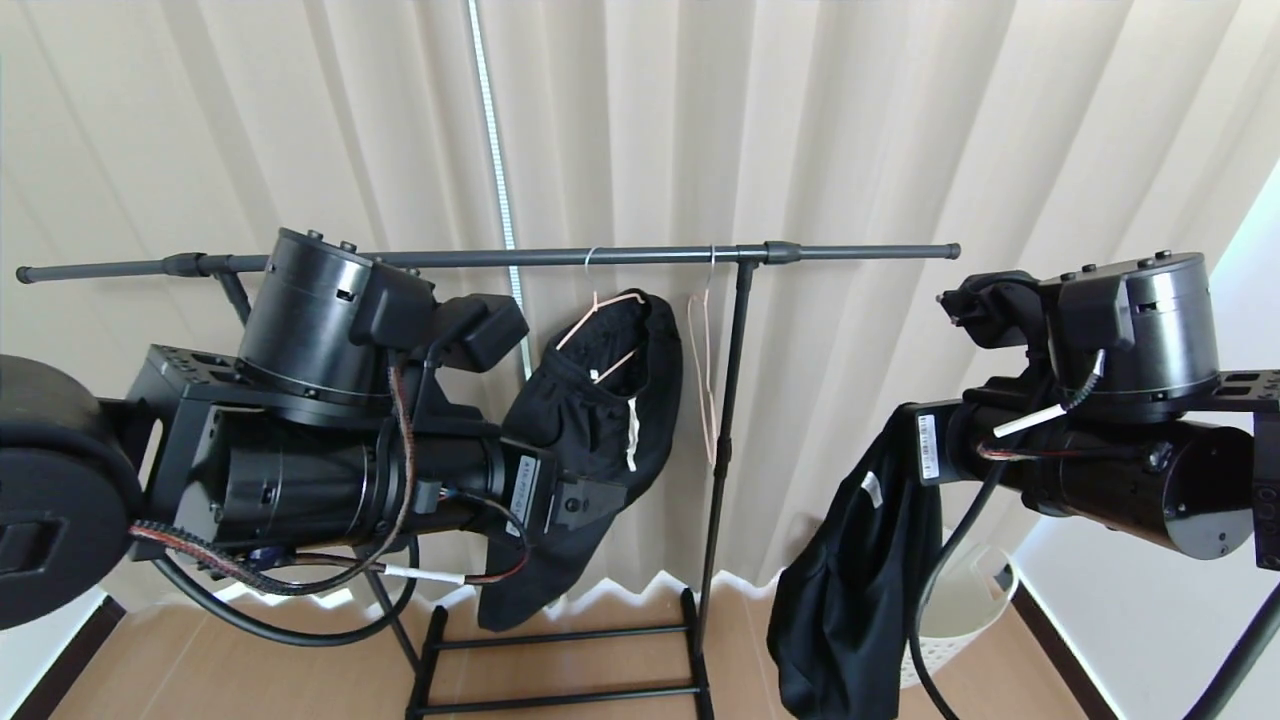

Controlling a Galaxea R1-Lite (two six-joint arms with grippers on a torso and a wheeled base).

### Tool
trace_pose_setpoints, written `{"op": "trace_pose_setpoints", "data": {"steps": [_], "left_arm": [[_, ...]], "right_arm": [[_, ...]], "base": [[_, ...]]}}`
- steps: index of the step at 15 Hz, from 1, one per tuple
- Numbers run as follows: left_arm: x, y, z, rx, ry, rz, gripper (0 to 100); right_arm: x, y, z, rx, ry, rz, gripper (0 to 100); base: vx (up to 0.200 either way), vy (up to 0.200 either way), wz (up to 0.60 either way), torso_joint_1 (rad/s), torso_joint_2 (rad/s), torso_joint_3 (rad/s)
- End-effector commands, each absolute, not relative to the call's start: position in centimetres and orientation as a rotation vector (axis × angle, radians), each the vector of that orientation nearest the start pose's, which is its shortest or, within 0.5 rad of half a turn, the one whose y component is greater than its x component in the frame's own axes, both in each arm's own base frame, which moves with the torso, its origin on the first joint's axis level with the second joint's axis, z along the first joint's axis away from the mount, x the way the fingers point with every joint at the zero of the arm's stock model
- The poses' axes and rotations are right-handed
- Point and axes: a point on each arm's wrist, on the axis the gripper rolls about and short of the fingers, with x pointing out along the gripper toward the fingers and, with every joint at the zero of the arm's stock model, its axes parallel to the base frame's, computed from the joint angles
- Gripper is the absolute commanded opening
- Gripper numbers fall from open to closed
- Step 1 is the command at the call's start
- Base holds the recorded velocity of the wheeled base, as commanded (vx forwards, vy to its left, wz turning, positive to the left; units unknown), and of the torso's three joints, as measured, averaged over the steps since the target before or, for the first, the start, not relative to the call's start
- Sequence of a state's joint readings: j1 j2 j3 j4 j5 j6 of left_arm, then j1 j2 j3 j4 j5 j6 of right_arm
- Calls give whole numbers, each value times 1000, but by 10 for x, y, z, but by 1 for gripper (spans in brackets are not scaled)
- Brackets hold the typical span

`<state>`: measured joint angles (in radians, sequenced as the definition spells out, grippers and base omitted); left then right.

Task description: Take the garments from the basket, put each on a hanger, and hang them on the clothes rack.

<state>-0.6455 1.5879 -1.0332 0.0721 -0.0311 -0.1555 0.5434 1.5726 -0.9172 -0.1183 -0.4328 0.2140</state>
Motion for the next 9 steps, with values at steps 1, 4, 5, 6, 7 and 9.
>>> {"op": "trace_pose_setpoints", "data": {"steps": [1, 4, 5, 6, 7, 9], "left_arm": [[229, -174, 198, 79, 687, -593, 100], [243, -185, 186, 93, 669, -552, 100], [247, -188, 183, 93, 656, -542, 100], [247, -188, 183, 93, 656, -542, 100], [250, -193, 179, 102, 650, -529, 100], [252, -197, 179, 108, 644, -516, 100]], "right_arm": [[241, 127, 203, -35, 477, 36, 0], [241, 127, 203, -55, 476, 45, 0], [240, 127, 201, -54, 482, 46, 0], [241, 127, 201, -54, 482, 45, 0], [241, 127, 194, -63, 508, 49, 0], [240, 127, 195, -54, 489, 51, 0]], "base": [[0, 0, 0, 0, 0, 0], [0, 0, 0, 0, 0, 0], [0, 0, 0, 0, 0, 0], [200, -200, 0, -2, -2, 7], [200, -200, 0, 2, 2, -2], [200, -200, 0, -12, -5, 7]]}}
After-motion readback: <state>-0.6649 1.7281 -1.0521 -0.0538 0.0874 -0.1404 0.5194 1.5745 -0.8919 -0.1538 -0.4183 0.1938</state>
